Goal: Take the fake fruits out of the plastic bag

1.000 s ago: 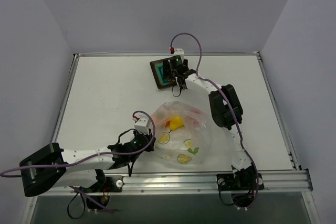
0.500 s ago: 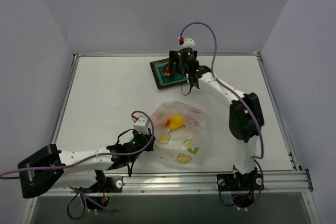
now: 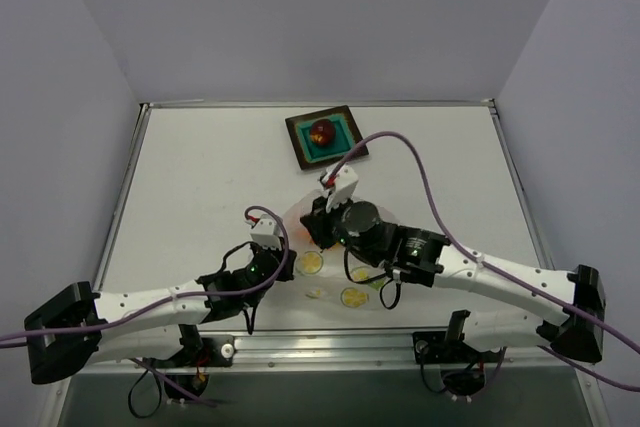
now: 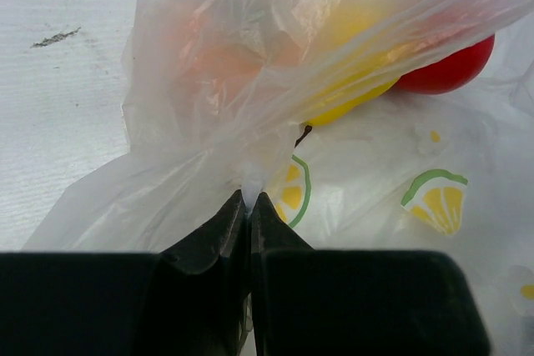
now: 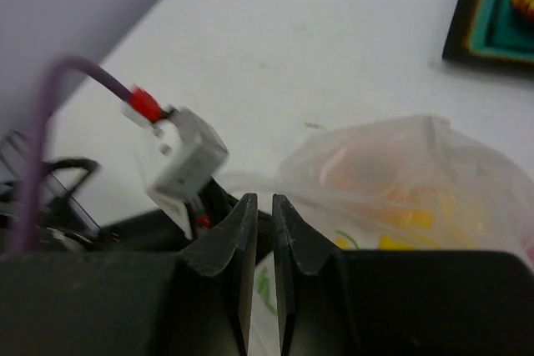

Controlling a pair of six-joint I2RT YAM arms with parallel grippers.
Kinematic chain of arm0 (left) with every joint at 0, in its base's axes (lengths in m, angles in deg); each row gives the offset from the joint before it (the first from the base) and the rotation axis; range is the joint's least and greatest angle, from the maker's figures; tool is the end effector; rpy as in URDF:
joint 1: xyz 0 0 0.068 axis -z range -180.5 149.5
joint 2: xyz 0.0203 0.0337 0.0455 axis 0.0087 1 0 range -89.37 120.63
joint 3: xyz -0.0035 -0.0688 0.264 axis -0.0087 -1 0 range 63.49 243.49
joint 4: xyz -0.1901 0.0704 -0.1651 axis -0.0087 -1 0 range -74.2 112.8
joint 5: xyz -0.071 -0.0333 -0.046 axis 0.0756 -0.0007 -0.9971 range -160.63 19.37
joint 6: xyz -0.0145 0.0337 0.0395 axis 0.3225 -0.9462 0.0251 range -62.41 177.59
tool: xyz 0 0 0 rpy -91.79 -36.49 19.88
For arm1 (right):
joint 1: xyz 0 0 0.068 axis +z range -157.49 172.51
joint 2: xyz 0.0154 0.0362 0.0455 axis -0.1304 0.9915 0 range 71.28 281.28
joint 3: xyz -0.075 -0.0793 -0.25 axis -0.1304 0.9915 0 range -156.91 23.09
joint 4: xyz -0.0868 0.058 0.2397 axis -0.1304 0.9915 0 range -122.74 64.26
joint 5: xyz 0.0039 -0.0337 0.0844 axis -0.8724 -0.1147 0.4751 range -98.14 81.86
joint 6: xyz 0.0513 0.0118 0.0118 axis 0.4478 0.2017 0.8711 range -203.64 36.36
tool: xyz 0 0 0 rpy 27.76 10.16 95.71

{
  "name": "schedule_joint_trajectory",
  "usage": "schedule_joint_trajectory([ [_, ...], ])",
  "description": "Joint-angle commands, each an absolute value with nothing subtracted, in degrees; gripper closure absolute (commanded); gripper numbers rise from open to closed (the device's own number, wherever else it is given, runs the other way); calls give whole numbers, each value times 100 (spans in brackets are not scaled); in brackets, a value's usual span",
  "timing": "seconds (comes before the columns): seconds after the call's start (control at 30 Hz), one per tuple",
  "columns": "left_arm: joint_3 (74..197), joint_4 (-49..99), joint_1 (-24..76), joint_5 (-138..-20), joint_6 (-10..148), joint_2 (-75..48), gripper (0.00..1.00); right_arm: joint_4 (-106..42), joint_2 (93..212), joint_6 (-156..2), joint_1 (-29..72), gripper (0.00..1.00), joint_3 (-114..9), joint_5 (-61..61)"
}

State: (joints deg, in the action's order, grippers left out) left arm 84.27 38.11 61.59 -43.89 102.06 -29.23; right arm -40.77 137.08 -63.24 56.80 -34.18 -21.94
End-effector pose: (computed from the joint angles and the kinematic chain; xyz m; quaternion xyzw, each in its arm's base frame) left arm 0.1136 -0.1804 0.1903 0.0006 0.8259 -0.3084 0.4721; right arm 0.1255 0.2409 0.3764 -0.1850 0.6855 0.4077 0.5741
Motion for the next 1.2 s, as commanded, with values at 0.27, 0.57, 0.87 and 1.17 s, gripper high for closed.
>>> schedule_joint_trajectory([
  [0.27,8784,3369,6191,-3987,10206,-3286,98,-3467,14677,-6008,5035,91,-2297,-3020],
  [0.57,8740,3791,6191,-4268,10180,-2908,98,-3898,15749,-6720,4595,45,-2814,-2976],
  [0.87,8731,4152,6199,-4435,10180,-2442,98,-4179,16541,-6782,4323,21,-2894,-2959],
  [1.17,8740,4205,6199,-4444,10171,-2345,98,-4565,17174,-6818,4208,20,-3000,-2906],
])
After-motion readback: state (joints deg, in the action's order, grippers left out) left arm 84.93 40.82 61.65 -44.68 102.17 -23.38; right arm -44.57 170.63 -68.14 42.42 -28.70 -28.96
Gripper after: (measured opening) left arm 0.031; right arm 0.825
